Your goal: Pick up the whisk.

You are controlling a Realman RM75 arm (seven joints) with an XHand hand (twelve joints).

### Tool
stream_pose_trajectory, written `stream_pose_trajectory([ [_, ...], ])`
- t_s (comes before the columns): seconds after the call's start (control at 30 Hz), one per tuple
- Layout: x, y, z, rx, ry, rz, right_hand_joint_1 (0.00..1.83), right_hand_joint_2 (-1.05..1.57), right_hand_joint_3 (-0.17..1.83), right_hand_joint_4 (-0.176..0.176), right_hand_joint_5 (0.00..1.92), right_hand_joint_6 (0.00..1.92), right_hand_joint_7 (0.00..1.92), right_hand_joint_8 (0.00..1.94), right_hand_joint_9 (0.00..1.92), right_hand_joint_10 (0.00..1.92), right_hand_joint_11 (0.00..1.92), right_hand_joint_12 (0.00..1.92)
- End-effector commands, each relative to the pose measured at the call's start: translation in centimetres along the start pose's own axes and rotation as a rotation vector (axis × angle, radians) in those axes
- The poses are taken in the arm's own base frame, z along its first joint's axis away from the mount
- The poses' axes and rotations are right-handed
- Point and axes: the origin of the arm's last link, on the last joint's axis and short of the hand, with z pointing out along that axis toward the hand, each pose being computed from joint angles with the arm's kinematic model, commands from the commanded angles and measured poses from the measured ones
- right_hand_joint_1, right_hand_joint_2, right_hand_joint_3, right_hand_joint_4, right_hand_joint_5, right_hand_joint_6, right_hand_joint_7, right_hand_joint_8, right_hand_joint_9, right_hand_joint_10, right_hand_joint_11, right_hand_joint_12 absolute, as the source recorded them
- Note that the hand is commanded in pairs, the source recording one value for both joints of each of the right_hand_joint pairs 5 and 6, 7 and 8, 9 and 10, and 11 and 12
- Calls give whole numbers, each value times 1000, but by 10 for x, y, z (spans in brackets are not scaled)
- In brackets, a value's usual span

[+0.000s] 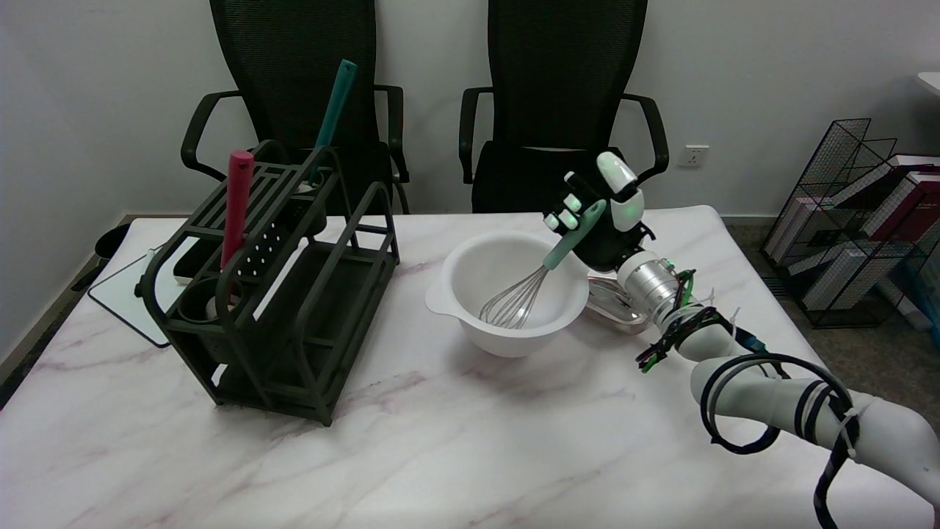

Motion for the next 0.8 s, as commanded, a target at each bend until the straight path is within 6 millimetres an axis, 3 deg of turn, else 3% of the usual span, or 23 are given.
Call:
stream_pose_trajectory([
  [0.03, 1, -3, 0, 5, -14, -45, 940, 31, 563, 0, 1249, 1249, 1570, 1570, 1646, 1646, 1418, 1418],
  [0.23, -1, -5, 0, 4, -24, -70, 979, 232, 362, 0, 1672, 1672, 1852, 1852, 1817, 1817, 1545, 1545],
  [0.27, -21, -27, 9, 60, -122, -62, 988, 250, 372, 0, 1721, 1721, 1881, 1881, 1844, 1844, 1560, 1560],
  [0.33, -1, -5, 0, 2, -25, -73, 1005, 307, 401, 0, 1901, 1901, 1920, 1920, 1899, 1899, 1624, 1624],
  [0.57, -1, -5, 2, 0, -25, -73, 1120, 521, 413, 0, 1920, 1920, 1920, 1920, 1920, 1920, 1838, 1838],
  [0.67, -3, -6, 2, 2, -28, -72, 1136, 892, 613, 0, 1920, 1920, 1920, 1920, 1920, 1920, 1893, 1893],
  [0.8, -8, -7, 3, 12, -44, -66, 1131, 1387, 605, 0, 1920, 1920, 1920, 1920, 1920, 1920, 1920, 1920],
])
